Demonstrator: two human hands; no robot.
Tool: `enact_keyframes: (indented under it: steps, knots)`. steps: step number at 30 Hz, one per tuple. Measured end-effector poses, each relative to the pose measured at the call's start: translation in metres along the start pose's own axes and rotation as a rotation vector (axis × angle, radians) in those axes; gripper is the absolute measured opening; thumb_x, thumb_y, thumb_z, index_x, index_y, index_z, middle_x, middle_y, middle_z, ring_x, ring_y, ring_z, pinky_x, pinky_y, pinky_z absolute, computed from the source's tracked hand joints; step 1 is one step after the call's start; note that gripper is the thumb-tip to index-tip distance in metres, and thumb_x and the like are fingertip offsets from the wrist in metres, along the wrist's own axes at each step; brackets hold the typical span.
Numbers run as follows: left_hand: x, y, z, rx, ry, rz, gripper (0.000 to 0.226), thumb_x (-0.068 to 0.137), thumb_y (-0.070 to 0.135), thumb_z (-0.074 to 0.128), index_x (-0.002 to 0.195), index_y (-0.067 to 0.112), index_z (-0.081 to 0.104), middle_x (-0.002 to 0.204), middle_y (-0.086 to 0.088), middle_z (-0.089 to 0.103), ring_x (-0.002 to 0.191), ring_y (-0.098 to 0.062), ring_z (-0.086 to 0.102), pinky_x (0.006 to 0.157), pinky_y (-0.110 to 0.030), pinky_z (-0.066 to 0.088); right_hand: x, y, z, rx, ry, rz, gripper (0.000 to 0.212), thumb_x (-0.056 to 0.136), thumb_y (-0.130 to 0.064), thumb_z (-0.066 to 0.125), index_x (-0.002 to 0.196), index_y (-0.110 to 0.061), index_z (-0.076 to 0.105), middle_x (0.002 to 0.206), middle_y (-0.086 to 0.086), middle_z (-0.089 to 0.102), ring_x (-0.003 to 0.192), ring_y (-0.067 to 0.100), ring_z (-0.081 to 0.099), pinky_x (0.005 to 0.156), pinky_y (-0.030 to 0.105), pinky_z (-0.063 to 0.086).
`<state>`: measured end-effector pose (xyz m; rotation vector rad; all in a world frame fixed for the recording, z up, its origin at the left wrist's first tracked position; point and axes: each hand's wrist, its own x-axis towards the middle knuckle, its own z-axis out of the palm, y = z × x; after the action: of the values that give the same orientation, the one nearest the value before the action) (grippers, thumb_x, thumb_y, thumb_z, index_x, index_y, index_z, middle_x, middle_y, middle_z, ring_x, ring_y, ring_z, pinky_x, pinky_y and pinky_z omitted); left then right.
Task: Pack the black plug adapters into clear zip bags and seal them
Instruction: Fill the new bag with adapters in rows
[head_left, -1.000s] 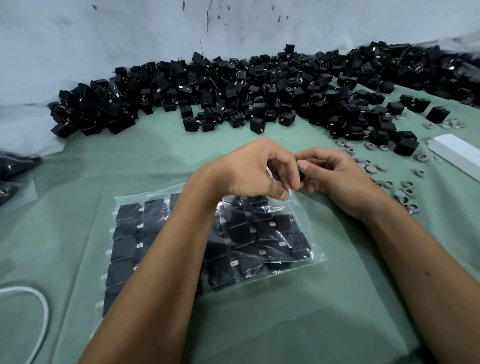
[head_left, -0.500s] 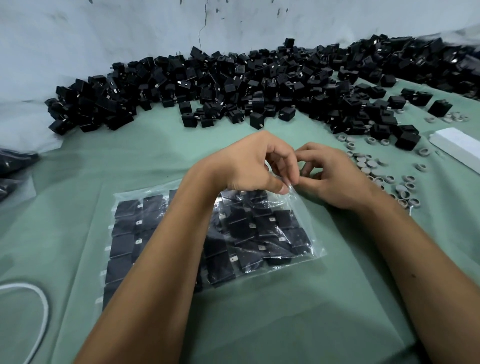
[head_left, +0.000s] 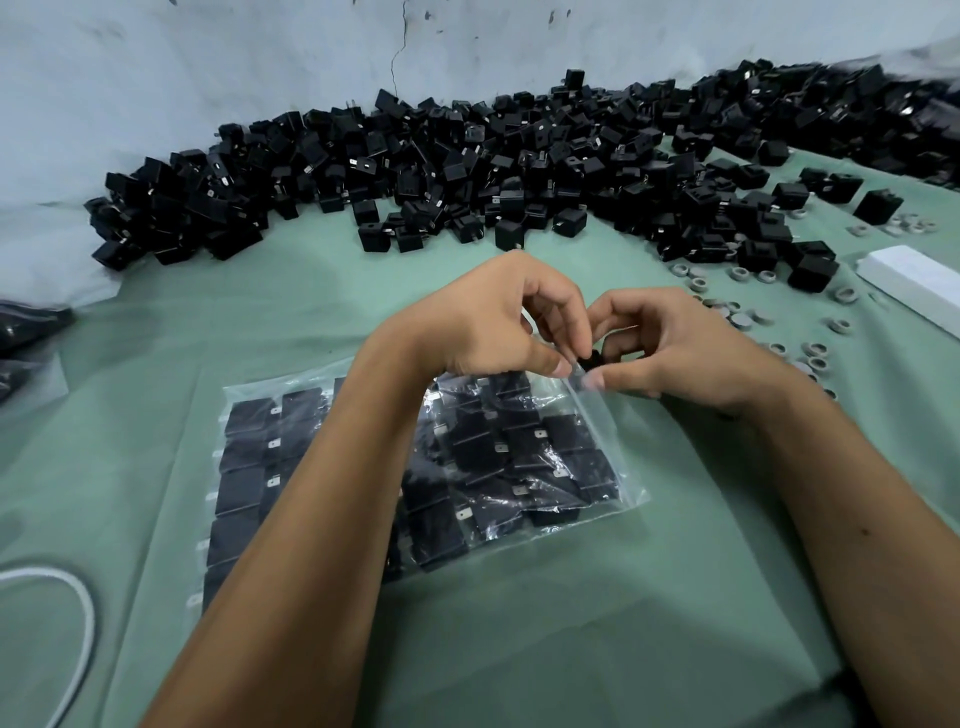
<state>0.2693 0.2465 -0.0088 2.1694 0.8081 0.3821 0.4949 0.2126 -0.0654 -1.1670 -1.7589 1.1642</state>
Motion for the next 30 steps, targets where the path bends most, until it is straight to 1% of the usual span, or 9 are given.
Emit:
enact_keyframes:
  steps: [4, 7, 9, 11, 14, 18, 20, 24, 30]
  knots:
    - [0.000, -0.001, -0.001, 0.015, 0.003, 0.018, 0.018, 0.077, -0.003, 0.084, 0.090, 0.009, 0.077, 0.083, -0.005, 0.076, 0.074, -0.006, 0.068, 0.073, -0.024, 0.055, -0.002, -0.004, 0.006, 0.084, -0.198, 0.008, 0.041, 0.079, 0.002, 0.082, 0.116, 0.001, 0.064, 0.088, -0.008, 0.072, 0.063, 0.016, 0.054, 0.050, 0.022, 0.045]
    - [0.001, -0.001, -0.001, 0.015, 0.007, 0.024, 0.019, 0.077, -0.003, 0.083, 0.089, 0.010, 0.077, 0.085, -0.007, 0.076, 0.076, -0.013, 0.070, 0.075, -0.031, 0.057, -0.001, -0.005, 0.008, 0.075, -0.204, -0.010, 0.043, 0.080, 0.000, 0.083, 0.120, -0.001, 0.066, 0.106, 0.007, 0.075, 0.080, 0.044, 0.061, 0.077, 0.051, 0.056]
    - [0.000, -0.002, -0.001, 0.017, 0.009, 0.030, 0.019, 0.077, -0.003, 0.083, 0.089, 0.011, 0.077, 0.085, -0.007, 0.076, 0.079, -0.019, 0.072, 0.077, -0.033, 0.057, -0.002, -0.006, 0.010, 0.051, -0.216, -0.017, 0.041, 0.080, -0.003, 0.084, 0.118, -0.005, 0.070, 0.112, 0.015, 0.075, 0.094, 0.055, 0.064, 0.095, 0.067, 0.051]
    - [0.000, -0.002, -0.001, 0.019, 0.009, 0.032, 0.019, 0.077, -0.002, 0.084, 0.088, 0.012, 0.077, 0.084, -0.006, 0.076, 0.079, -0.019, 0.072, 0.076, -0.033, 0.057, -0.002, -0.005, 0.012, 0.050, -0.221, -0.014, 0.034, 0.081, -0.003, 0.084, 0.113, -0.010, 0.073, 0.106, 0.013, 0.077, 0.094, 0.044, 0.070, 0.095, 0.060, 0.055]
    - [0.000, -0.002, 0.000, 0.021, 0.006, 0.036, 0.019, 0.076, -0.001, 0.084, 0.087, 0.013, 0.077, 0.082, -0.005, 0.076, 0.077, -0.013, 0.071, 0.075, -0.032, 0.057, 0.000, -0.005, 0.016, 0.078, -0.216, -0.013, 0.026, 0.081, -0.002, 0.083, 0.105, -0.010, 0.075, 0.101, 0.010, 0.078, 0.093, 0.024, 0.073, 0.088, 0.035, 0.059]
    - [0.001, -0.002, -0.001, 0.018, 0.000, 0.047, 0.020, 0.077, -0.003, 0.083, 0.088, 0.013, 0.076, 0.083, -0.006, 0.076, 0.079, -0.015, 0.072, 0.077, -0.033, 0.060, 0.003, -0.004, 0.021, 0.046, -0.170, -0.042, 0.020, 0.086, -0.016, 0.080, 0.100, -0.003, 0.074, 0.093, 0.034, 0.069, 0.079, 0.034, 0.061, 0.076, 0.049, 0.046]
    - [0.001, -0.002, -0.001, 0.020, 0.001, 0.046, 0.020, 0.077, -0.004, 0.082, 0.088, 0.012, 0.076, 0.083, -0.005, 0.076, 0.078, -0.013, 0.072, 0.075, -0.030, 0.059, 0.003, -0.005, 0.022, 0.056, -0.162, -0.061, 0.019, 0.085, -0.017, 0.079, 0.098, -0.003, 0.075, 0.090, 0.030, 0.071, 0.077, 0.032, 0.062, 0.072, 0.044, 0.047]
    - [0.001, -0.001, 0.001, 0.020, 0.005, 0.050, 0.019, 0.076, -0.005, 0.082, 0.087, 0.010, 0.076, 0.081, -0.004, 0.076, 0.077, -0.014, 0.072, 0.073, -0.024, 0.055, 0.005, -0.003, 0.025, 0.047, -0.171, -0.111, 0.025, 0.083, -0.011, 0.080, 0.101, 0.005, 0.073, 0.100, 0.020, 0.076, 0.091, 0.030, 0.074, 0.085, 0.031, 0.058]
    - [0.002, -0.001, 0.002, 0.026, 0.002, 0.051, 0.020, 0.076, -0.006, 0.082, 0.088, 0.009, 0.077, 0.081, -0.004, 0.076, 0.079, -0.017, 0.072, 0.074, -0.028, 0.056, 0.007, 0.001, 0.024, -0.012, -0.165, -0.095, 0.026, 0.082, -0.018, 0.083, 0.096, 0.001, 0.073, 0.091, 0.016, 0.076, 0.085, 0.022, 0.071, 0.080, 0.034, 0.057]
